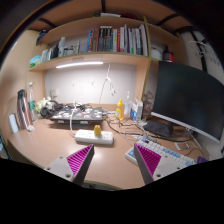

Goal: Unplug charger

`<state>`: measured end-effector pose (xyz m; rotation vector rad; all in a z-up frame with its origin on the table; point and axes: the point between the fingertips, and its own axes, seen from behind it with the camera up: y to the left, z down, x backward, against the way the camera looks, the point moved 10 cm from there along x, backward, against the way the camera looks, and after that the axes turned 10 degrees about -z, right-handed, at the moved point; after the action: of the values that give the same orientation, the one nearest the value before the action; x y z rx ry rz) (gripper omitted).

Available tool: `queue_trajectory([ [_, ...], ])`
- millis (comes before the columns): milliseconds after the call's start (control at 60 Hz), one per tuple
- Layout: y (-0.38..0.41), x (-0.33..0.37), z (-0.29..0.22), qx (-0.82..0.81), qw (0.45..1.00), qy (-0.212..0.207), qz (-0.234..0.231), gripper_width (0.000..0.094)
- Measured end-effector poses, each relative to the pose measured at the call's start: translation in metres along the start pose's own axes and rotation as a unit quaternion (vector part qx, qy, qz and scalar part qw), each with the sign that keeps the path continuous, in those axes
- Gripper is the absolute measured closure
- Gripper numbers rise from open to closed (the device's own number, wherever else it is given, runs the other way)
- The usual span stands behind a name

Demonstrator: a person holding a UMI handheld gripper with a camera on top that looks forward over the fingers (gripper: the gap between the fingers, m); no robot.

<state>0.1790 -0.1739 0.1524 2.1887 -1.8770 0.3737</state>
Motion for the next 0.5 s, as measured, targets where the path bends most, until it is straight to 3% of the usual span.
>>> queue_trajectory([
  [267,0.008,-0.021,0.002,-0.007,1.0,0.015,-0.009,0.0059],
  [500,0.03,-0.091,0.003,-0.029,0.999,0.016,-0.043,0.0064],
])
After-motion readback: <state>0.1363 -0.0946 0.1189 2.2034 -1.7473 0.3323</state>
